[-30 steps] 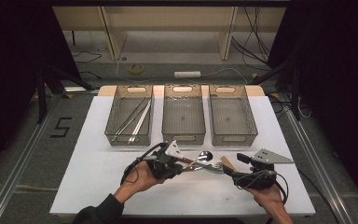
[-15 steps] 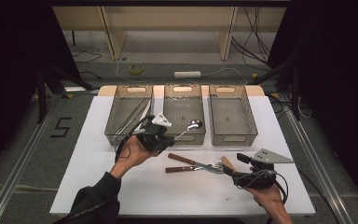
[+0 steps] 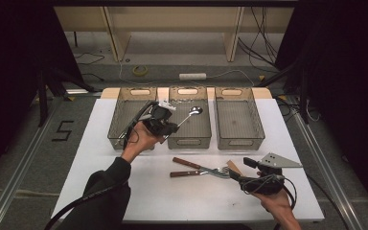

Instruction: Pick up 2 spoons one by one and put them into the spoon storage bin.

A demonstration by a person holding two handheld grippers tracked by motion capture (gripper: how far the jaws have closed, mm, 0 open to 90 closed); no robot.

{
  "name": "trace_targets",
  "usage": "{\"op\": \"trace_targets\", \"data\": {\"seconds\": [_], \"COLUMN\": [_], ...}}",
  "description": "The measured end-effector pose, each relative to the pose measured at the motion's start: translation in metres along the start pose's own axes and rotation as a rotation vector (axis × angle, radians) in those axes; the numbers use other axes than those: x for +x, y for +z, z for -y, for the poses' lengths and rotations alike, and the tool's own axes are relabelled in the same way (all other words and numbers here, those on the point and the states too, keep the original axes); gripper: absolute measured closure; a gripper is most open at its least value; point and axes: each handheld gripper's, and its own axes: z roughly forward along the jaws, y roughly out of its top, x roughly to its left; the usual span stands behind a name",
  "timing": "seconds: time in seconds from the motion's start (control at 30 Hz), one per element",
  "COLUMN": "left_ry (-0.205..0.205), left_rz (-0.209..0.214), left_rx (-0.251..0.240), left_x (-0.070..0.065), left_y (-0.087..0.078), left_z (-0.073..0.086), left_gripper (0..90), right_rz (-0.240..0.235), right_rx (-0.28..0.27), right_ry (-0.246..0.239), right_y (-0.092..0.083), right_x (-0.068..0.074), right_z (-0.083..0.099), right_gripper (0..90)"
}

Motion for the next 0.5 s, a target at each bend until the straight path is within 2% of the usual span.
{"op": "trace_targets", "data": {"seconds": [0.13, 0.27, 0.33, 0.5], "left_ry": [-0.033, -0.043, -0.068, -0.070], "left_rz": [-0.001, -0.021, -0.014, -0.039], "left_rx": [-0.007, 0.000, -0.007, 0.005], "left_x": [0.009, 0.017, 0.021, 0.025], "left_y": [0.006, 0.011, 0.013, 0.022], "left_z": [-0.006, -0.012, -0.014, -0.022], "left_gripper": [83.4, 83.4, 83.3, 83.3], "right_rz": [-0.003, -0.004, -0.006, -0.008], "right_rx": [0.001, 0.002, 0.002, -0.001], "right_ry": [-0.002, -0.002, -0.001, 0.000], "right_y": [0.000, 0.000, 0.000, 0.000], "right_x": [0.000, 0.000, 0.000, 0.001], "right_z": [0.000, 0.000, 0.000, 0.000], "right_gripper": [25.9, 25.9, 25.9, 26.0]}}
